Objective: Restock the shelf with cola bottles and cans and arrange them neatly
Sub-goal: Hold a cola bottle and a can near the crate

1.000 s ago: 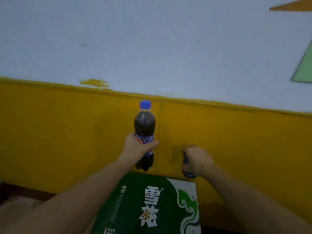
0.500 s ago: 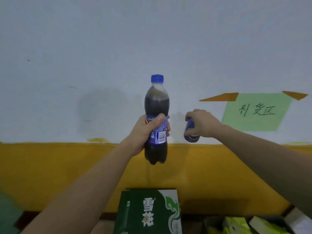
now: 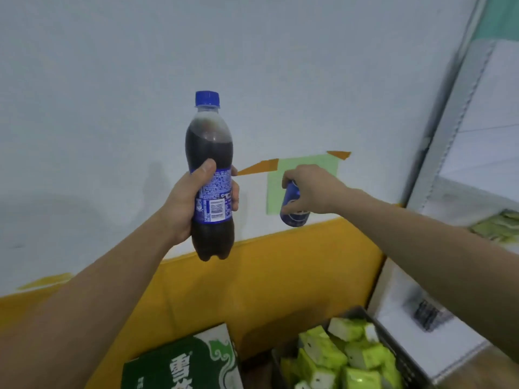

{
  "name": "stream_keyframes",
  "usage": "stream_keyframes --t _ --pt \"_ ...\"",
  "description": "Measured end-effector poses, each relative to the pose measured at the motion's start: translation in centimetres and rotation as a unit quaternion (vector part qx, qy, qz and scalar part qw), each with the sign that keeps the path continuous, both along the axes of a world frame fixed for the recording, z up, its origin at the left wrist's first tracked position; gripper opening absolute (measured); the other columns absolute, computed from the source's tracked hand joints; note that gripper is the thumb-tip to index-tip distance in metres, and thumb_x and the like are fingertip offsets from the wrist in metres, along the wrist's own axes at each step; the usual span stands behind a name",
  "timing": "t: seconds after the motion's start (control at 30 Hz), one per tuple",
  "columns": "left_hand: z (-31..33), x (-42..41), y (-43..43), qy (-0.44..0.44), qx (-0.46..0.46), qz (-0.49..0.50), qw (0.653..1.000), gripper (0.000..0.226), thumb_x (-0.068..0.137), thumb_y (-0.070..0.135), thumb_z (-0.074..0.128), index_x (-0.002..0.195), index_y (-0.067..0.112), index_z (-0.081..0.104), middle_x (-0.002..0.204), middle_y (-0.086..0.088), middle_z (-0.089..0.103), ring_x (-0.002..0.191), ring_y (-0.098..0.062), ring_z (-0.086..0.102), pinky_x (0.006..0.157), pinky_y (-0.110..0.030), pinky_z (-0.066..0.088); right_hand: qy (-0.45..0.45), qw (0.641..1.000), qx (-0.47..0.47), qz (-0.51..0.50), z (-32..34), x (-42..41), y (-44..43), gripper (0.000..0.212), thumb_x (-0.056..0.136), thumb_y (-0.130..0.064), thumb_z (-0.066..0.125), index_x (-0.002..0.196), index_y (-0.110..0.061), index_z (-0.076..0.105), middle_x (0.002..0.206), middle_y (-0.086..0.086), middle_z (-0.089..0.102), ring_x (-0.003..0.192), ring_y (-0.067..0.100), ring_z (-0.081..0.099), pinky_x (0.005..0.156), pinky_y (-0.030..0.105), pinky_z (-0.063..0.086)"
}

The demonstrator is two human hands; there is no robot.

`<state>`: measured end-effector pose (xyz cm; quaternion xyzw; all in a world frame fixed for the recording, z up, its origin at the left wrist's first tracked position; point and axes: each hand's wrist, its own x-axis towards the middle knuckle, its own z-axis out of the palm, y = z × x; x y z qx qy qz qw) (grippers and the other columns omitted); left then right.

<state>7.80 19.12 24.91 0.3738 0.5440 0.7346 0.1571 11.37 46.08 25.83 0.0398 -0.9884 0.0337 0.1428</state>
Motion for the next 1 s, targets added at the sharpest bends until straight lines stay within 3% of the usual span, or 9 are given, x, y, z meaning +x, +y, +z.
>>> stream_keyframes --t 0.2,0.37,0.47,0.6,0.7,0.87,1.0 --pt "0.4 6.8 8.6 -0.003 -0.018 -0.185 0.983 0.074 0.068 0.064 0.080 0.115 0.011 0.059 0.082 -0.014 0.065 0.070 -0.027 0.063 0.070 -0.035 0.054 0.001 0.987 0.022 -0.158 0.3 15.6 5.1 0.054 0.071 -0.056 0.082 0.108 -0.023 0.061 0.094 -0.003 0.057 0.085 0.019 0.055 0.068 0.032 0.045" --pt "-2.4 17.3 16.1 -0.051 -0.030 -0.341 0.938 0.073 0.066 0.065 0.082 0.110 0.010 0.062 0.082 -0.016 0.064 0.069 -0.028 0.063 0.066 -0.034 0.055 -0.031 0.943 0.020 -0.329 -0.5 33.5 6.9 0.051 0.070 -0.055 0.083 0.102 -0.023 0.059 0.091 -0.002 0.059 0.086 0.024 0.058 0.071 0.037 0.051" --pt "-3.9 25.6 20.3 -0.102 -0.026 -0.455 0.884 0.075 0.066 0.061 0.084 0.115 0.009 0.061 0.081 -0.017 0.064 0.068 -0.028 0.063 0.066 -0.034 0.055 -0.055 0.898 0.021 -0.436 -0.8 45.6 6.8 0.051 0.073 -0.057 0.082 0.103 -0.024 0.058 0.092 -0.002 0.058 0.085 0.024 0.056 0.067 0.036 0.049" --pt "-3.4 40.6 24.5 -0.112 -0.012 -0.603 0.789 0.071 0.072 0.058 0.080 0.117 0.006 0.059 0.078 -0.018 0.062 0.067 -0.028 0.062 0.065 -0.034 0.053 -0.059 0.807 0.004 -0.587 -0.7 64.9 4.5 0.051 0.070 -0.059 0.082 0.102 -0.027 0.058 0.093 -0.003 0.059 0.083 0.021 0.056 0.067 0.037 0.053" --pt "-2.2 52.1 26.0 -0.115 -0.007 -0.676 0.728 0.075 0.072 0.059 0.079 0.118 0.004 0.057 0.078 -0.018 0.061 0.066 -0.029 0.061 0.064 -0.034 0.052 -0.051 0.736 -0.008 -0.675 0.1 78.2 1.0 0.050 0.069 -0.058 0.083 0.096 -0.026 0.057 0.088 -0.004 0.059 0.077 0.017 0.055 0.057 0.031 0.044" --pt "-1.1 71.8 26.6 -0.136 -0.009 -0.782 0.608 0.073 0.073 0.058 0.080 0.117 0.003 0.058 0.079 -0.016 0.063 0.067 -0.027 0.062 0.066 -0.035 0.054 -0.020 0.627 0.012 -0.779 1.9 97.9 -5.9 0.051 0.065 -0.058 0.085 0.097 -0.027 0.062 0.085 -0.005 0.060 0.075 0.019 0.056 0.058 0.032 0.043" --pt "-0.9 87.2 26.1 -0.171 -0.019 -0.834 0.524 0.071 0.074 0.057 0.079 0.115 0.002 0.059 0.080 -0.016 0.063 0.067 -0.028 0.062 0.065 -0.035 0.055 0.002 0.570 0.017 -0.821 3.0 110.2 -10.7 0.048 0.066 -0.053 0.087 0.098 -0.026 0.064 0.089 -0.001 0.065 0.077 0.021 0.057 0.063 0.033 0.046"
